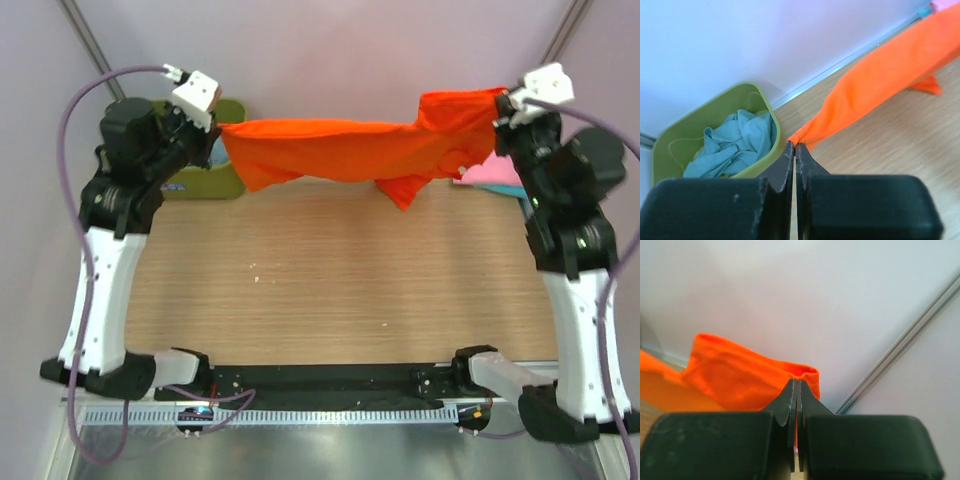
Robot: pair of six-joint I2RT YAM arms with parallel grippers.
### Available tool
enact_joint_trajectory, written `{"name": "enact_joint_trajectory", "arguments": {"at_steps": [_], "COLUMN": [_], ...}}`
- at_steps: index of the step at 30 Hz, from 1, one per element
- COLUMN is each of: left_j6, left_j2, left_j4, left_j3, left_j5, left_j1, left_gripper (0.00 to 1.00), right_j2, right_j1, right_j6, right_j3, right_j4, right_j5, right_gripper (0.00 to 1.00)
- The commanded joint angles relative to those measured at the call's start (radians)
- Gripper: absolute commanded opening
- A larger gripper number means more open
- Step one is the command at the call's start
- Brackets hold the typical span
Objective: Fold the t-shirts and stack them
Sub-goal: Flatten the tshirt out
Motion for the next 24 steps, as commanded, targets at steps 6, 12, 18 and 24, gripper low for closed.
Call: {"name": "enact_joint_trajectory", "arguments": {"at_steps": [6, 12, 18, 24], "left_j6": [0.006, 0.012, 0.058, 0.096], "left_j2": [-0.219, -0.207, -0.103, 0.009], "left_j4": [-0.132, -0.160, -0.134, 0.057], "left_j3": [0.026, 0.136, 0.161, -0.022], "left_j5": [-0.031, -0.042, -0.076, -0.137], "left_j1": [-0.040, -0.041, -0.040, -0.026], "left_gripper": [0.00, 0.00, 0.00, 0.00], "right_j2": [-0.189, -0.162, -0.093, 0.058], "right_j1": [0.005, 0.003, 0.005, 0.003], "right_j6": [0.021, -0.019, -0.051, -0.085], "right_j3": [0.206, 0.337, 0.239, 0.069], "right_j4": [-0.336, -0.357, -0.213, 0.046], "right_j5": [-0.021, -0.018, -0.038, -0.044], "right_gripper": [0.01, 0.01, 0.01, 0.01]}}
